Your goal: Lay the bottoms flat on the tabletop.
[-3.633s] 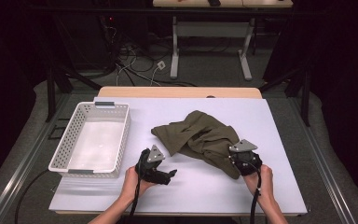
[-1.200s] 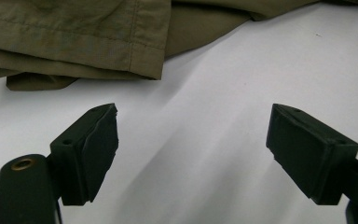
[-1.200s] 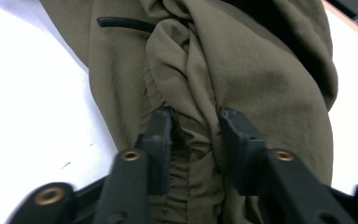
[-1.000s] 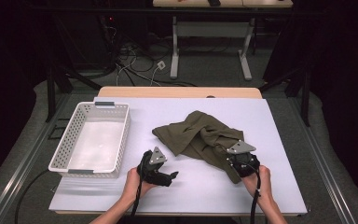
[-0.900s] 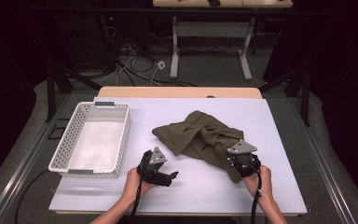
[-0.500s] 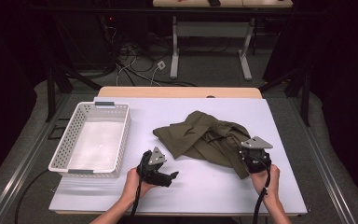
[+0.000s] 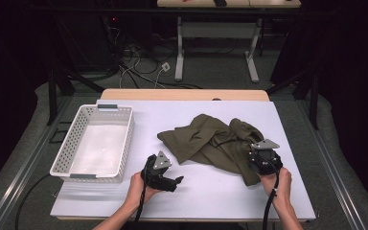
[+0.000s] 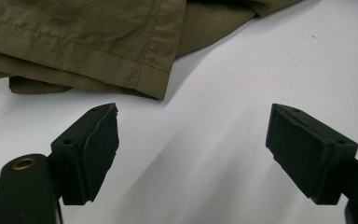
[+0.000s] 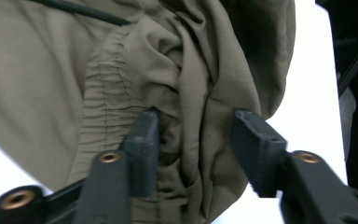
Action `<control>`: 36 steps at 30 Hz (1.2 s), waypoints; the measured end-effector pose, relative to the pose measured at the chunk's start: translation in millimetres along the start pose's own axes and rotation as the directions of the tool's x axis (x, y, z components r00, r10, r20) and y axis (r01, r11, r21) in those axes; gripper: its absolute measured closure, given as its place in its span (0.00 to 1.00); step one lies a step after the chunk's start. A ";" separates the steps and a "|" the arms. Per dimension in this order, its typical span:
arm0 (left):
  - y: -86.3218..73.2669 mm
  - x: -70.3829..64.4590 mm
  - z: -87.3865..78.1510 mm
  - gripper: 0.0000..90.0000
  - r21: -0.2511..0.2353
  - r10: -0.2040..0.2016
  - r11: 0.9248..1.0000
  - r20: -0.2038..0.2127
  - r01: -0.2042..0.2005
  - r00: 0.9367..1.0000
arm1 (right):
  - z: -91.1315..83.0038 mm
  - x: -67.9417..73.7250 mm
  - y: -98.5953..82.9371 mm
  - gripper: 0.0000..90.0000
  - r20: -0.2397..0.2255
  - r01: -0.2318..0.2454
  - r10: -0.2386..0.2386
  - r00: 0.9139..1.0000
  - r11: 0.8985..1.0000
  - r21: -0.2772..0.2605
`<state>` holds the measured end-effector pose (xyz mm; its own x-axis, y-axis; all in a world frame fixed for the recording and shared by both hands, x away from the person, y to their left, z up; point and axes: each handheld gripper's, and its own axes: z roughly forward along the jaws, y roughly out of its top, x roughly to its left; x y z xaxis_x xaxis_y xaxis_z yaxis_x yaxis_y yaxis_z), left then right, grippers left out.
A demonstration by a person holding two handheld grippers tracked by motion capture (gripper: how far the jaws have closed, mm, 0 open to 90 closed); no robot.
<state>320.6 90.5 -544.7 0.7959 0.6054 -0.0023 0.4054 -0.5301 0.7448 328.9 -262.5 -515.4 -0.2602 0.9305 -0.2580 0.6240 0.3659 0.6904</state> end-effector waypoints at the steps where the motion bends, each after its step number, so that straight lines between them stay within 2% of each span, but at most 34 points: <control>1: 0.0 0.6 -0.3 0.19 -0.003 0.004 1.000 -0.001 -0.004 1.000 | -3.2 1.8 1.0 0.53 0.000 0.011 -0.011 1.000 1.000 -0.013; 4: -0.2 2.3 -0.3 0.19 -0.005 0.000 1.000 -0.002 0.000 1.000 | -15.2 13.3 6.1 0.48 -0.014 0.044 -0.045 0.999 0.997 -0.066; 7: -0.4 2.1 -0.1 0.19 -0.004 0.000 1.000 0.000 0.000 1.000 | -24.0 26.5 10.4 0.45 -0.033 0.094 -0.098 0.995 0.990 -0.101; 8: -0.3 1.8 -0.2 0.20 -0.004 0.002 1.000 -0.002 -0.002 1.000 | -25.8 30.9 11.3 0.46 -0.048 0.117 -0.123 0.991 0.987 -0.110; 9: -0.3 1.7 -0.2 0.20 -0.005 0.004 1.000 -0.001 -0.004 1.000 | -26.4 36.3 11.4 0.47 -0.082 0.155 -0.165 0.983 0.981 -0.120; 12: -0.5 1.2 0.0 0.20 -0.004 0.002 1.000 0.000 -0.002 1.000 | -19.0 44.3 9.2 0.48 -0.096 0.207 -0.214 0.972 0.976 -0.074; 15: -0.2 1.1 -0.2 0.20 -0.005 0.008 1.000 0.000 -0.008 1.000 | -5.3 42.0 6.0 0.44 -0.100 0.192 -0.191 0.977 0.981 0.005; 17: -0.3 0.8 0.2 0.20 -0.003 0.004 1.000 0.002 -0.004 1.000 | 1.2 36.8 3.9 0.39 -0.110 0.174 -0.169 0.979 0.984 0.032; 19: -0.5 0.5 1.0 0.20 -0.003 0.006 1.000 0.004 -0.005 1.000 | 4.0 34.1 2.9 0.37 -0.117 0.170 -0.164 0.980 0.984 0.043; 23: -0.2 -0.6 1.1 0.20 -0.001 0.014 1.000 0.002 -0.014 1.000 | 10.9 31.7 0.1 0.37 -0.088 0.174 -0.168 0.982 0.982 0.072; 29: -0.6 0.6 1.1 0.20 0.002 0.008 1.000 0.004 -0.008 1.000 | 15.3 25.4 -1.8 0.37 -0.080 0.154 -0.146 0.986 0.984 0.095; 36: -0.2 -1.6 2.0 0.20 0.006 0.017 1.000 0.011 -0.017 1.000 | 20.7 20.6 -4.0 0.30 -0.110 0.131 -0.117 0.987 0.983 0.130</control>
<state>320.2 88.5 -546.1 0.8076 0.5897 0.0034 0.3943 -0.5443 0.7405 336.4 -244.3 -537.5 -0.4113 0.8733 -0.2613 0.6746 0.4844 0.5570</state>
